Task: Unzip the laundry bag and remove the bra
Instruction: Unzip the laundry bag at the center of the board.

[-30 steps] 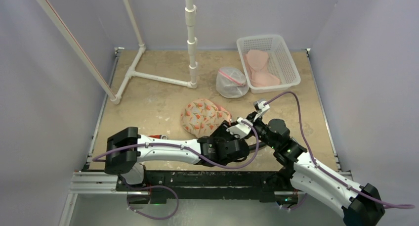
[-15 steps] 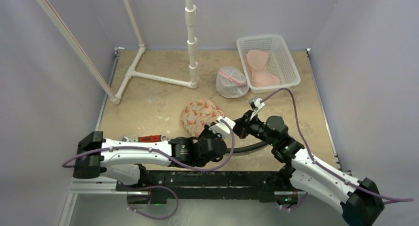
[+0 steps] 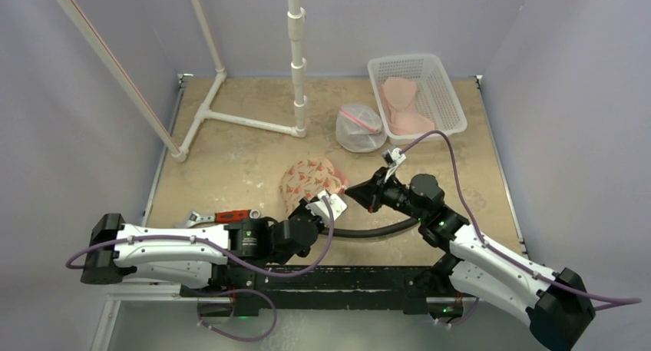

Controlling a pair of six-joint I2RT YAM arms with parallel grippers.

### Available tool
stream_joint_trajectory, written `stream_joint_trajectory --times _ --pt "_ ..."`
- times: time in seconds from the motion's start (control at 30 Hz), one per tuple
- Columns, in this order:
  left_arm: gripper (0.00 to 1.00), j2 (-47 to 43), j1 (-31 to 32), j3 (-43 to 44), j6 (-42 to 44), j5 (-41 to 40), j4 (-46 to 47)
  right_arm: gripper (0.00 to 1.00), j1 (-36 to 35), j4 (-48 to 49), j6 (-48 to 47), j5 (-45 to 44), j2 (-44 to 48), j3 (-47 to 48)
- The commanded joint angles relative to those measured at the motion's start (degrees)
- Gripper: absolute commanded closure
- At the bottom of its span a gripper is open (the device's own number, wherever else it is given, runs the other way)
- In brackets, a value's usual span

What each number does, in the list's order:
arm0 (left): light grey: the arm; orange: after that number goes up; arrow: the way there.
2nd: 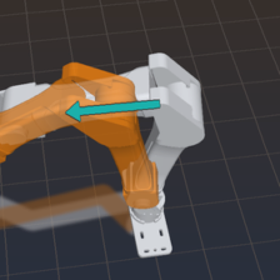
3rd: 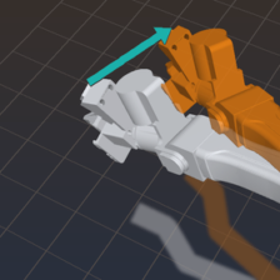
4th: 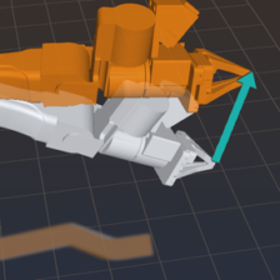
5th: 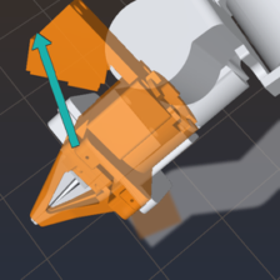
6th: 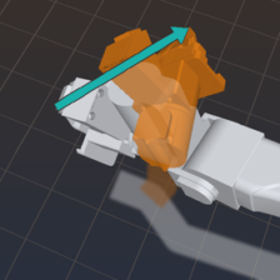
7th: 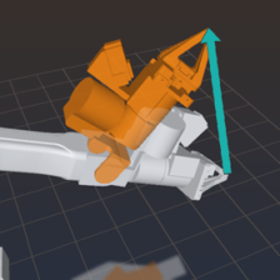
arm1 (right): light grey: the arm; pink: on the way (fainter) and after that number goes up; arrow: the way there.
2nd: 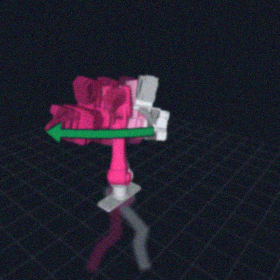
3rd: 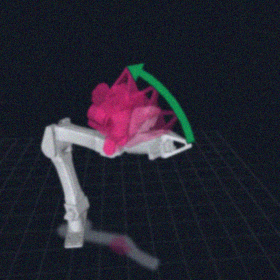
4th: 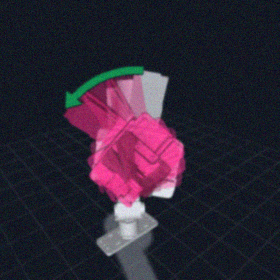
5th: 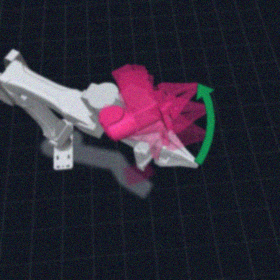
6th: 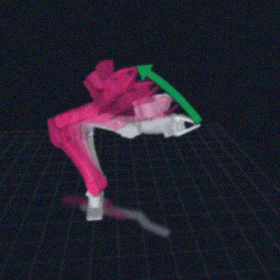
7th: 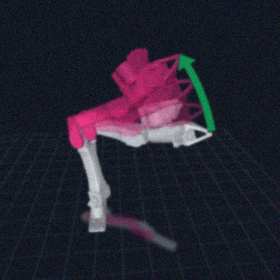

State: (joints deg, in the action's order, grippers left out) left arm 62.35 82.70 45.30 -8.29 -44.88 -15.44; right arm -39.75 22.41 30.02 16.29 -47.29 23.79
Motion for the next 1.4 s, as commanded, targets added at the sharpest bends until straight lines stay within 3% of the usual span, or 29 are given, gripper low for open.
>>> stream_joint_trajectory --times 0.0,0.5,1.37 --pt "1.0 -4.9 1.2 -1.2 5.6 1.7 0.6 1.0 0.6 1.6 -0.3 -2.2 -1.0 3.1" --pt "1.0 -13.4 1.5 -0.2 11.3 6.7 -4.2 1.0 0.7 3.8 -0.4 -5.4 -4.3 3.1" --pt "1.0 -19.4 1.5 -1.8 11.0 7.8 -5.0 1.0 2.5 9.9 2.9 -14.7 -8.4 -2.2"
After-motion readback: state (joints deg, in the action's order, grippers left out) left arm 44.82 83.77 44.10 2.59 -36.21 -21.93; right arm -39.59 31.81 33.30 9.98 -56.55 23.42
